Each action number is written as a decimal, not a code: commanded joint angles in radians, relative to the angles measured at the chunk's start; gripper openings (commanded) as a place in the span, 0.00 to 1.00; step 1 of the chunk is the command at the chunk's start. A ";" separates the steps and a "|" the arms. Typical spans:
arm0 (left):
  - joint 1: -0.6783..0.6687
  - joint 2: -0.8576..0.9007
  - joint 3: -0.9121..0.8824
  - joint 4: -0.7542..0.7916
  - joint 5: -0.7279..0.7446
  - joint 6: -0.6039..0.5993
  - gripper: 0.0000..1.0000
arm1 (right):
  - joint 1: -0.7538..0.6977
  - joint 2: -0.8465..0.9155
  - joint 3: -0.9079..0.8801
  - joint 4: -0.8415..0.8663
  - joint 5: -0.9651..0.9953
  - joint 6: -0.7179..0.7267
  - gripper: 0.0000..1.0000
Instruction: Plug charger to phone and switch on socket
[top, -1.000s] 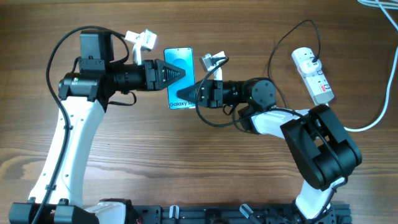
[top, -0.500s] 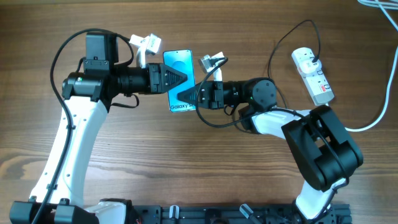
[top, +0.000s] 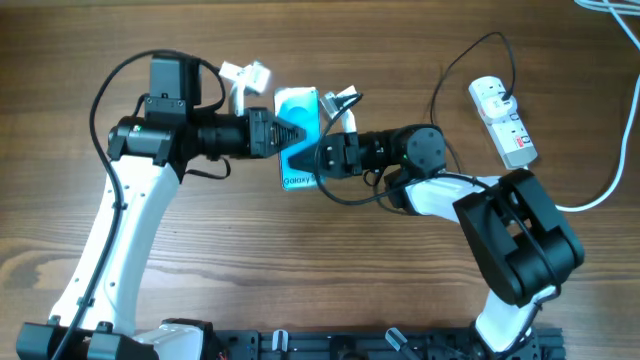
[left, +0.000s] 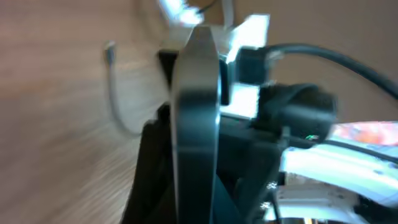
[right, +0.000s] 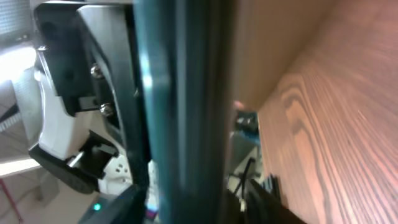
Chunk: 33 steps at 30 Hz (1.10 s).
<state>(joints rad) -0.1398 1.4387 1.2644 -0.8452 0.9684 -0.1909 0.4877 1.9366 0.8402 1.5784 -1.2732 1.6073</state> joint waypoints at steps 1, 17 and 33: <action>-0.035 -0.019 0.009 -0.106 -0.301 -0.004 0.04 | 0.025 0.020 0.005 -0.065 -0.144 -0.114 0.63; -0.127 0.121 -0.171 -0.095 -0.810 -0.316 0.04 | 0.020 0.020 0.002 -1.320 0.481 -1.065 0.96; -0.271 0.273 -0.200 -0.004 -0.945 -0.402 0.04 | 0.020 0.020 0.002 -1.345 0.570 -1.047 1.00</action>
<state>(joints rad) -0.4046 1.7039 1.0756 -0.8616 0.0498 -0.5716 0.5102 1.9354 0.8539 0.2520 -0.8101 0.5774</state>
